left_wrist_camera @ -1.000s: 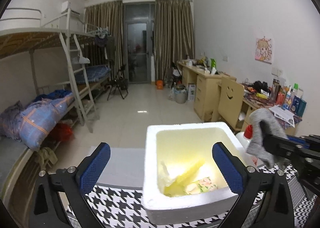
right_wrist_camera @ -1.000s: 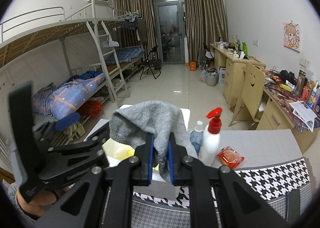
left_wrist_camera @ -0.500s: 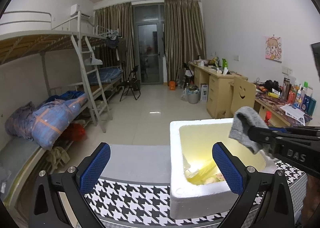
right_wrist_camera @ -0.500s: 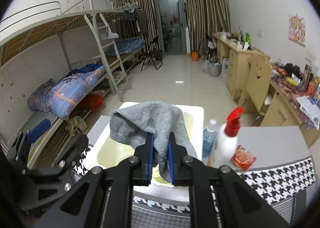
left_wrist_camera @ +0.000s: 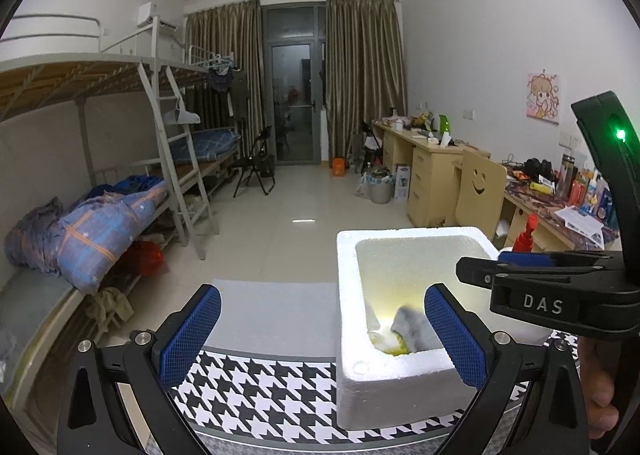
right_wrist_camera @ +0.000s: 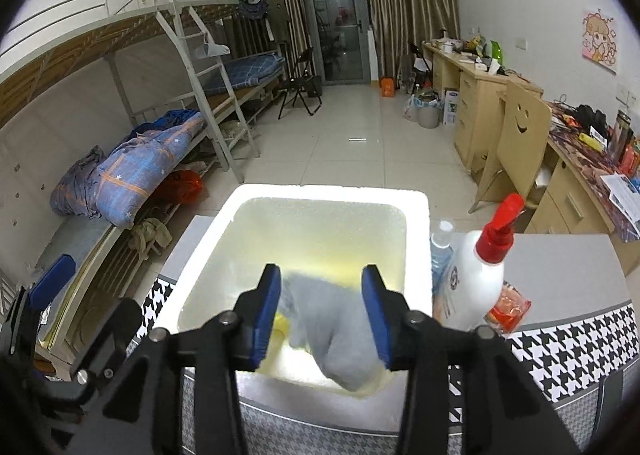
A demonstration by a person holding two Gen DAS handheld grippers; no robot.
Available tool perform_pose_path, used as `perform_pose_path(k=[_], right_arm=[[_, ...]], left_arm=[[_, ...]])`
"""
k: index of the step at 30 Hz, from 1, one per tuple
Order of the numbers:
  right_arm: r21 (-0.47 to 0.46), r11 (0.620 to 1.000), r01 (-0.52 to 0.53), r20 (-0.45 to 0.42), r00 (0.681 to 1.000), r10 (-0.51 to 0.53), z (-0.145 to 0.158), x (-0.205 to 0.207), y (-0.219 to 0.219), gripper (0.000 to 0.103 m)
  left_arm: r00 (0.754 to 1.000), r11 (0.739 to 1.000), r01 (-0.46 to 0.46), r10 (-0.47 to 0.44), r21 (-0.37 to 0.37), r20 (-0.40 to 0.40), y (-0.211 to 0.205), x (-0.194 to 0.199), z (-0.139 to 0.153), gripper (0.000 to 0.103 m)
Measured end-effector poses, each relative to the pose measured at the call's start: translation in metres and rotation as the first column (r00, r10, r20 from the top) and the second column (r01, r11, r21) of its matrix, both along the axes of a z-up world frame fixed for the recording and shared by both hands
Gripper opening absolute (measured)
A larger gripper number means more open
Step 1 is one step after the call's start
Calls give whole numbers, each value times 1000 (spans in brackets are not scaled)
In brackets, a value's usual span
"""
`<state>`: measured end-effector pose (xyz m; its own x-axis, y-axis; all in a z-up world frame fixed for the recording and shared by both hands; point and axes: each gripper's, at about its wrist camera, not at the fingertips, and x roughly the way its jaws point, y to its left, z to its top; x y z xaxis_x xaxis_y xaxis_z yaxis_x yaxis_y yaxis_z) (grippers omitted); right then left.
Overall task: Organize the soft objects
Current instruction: 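Lower the grey sock into the foam box and open the right gripper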
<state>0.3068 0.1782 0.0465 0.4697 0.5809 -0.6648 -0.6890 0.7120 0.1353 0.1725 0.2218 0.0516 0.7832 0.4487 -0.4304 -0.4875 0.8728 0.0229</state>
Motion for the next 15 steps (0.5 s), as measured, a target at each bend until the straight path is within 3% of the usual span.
perform_pose_path(k=[2,7,15], right_arm=[[11,1000,7,4,1000,-7,2,-1,-4,62],[28,999,16,15,1000,-17,7,-5,-16,63],[36,998,41,91,995,-44,19,-24,-39,77]], left_arm=[[1000,1000,3,-3,3,-2,-2,0,0,102],[1000,1000,4,-4,5,11,-8,-3,1,102],[999,999,35,-36,18,18,-25,-14,8,102]])
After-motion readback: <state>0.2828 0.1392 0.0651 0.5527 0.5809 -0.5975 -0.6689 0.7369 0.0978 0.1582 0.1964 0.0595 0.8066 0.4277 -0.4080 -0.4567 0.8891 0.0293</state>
